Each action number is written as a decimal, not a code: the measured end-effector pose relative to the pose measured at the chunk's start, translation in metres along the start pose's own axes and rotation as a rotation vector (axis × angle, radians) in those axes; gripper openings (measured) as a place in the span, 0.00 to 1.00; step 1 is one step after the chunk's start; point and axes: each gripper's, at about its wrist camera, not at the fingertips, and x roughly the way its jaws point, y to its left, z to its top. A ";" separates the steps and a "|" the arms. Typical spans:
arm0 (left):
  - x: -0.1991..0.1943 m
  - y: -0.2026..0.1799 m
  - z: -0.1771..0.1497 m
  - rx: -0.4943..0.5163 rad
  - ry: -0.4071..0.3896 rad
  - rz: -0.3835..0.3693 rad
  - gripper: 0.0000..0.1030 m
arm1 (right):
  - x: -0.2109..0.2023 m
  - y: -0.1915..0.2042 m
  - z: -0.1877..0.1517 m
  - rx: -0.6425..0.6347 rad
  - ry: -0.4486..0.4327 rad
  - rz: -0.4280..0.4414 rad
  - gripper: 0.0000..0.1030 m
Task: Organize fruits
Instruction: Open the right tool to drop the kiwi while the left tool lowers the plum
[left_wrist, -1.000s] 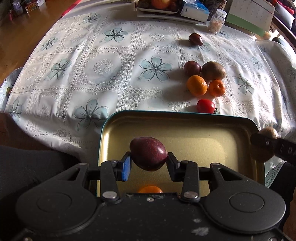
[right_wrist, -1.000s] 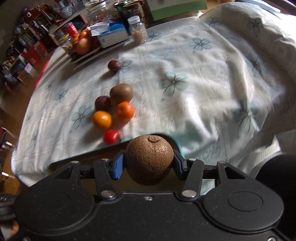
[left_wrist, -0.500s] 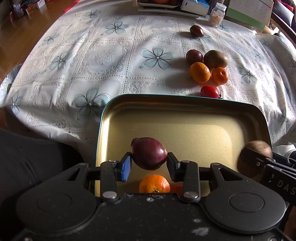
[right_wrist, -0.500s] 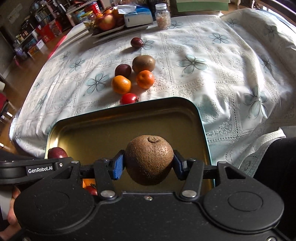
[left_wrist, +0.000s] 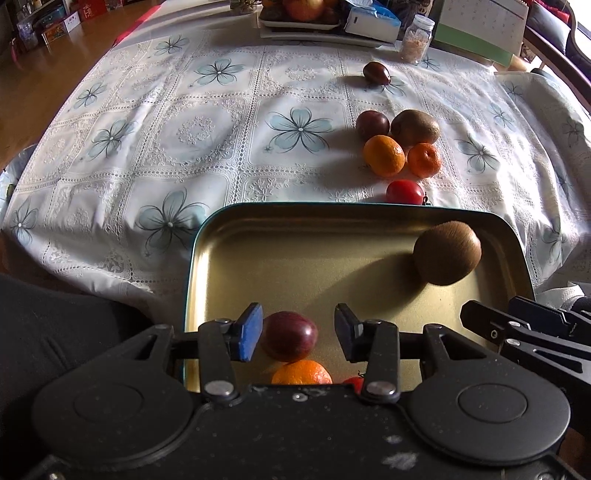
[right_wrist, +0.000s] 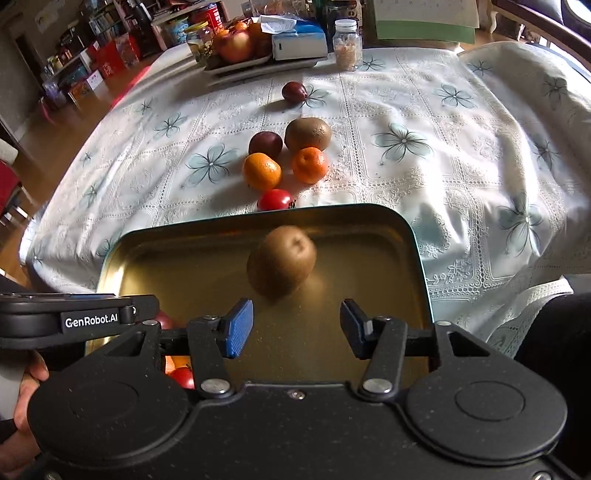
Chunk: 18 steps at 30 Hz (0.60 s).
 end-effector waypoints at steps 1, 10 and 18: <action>0.000 0.000 0.000 0.000 0.003 -0.004 0.43 | 0.000 0.000 0.000 0.001 0.001 0.001 0.57; -0.007 0.000 0.000 0.009 -0.016 -0.014 0.45 | 0.003 -0.001 0.000 0.012 0.023 -0.001 0.57; -0.010 0.007 -0.008 -0.002 -0.020 -0.026 0.44 | 0.005 -0.001 -0.002 0.020 0.038 -0.008 0.57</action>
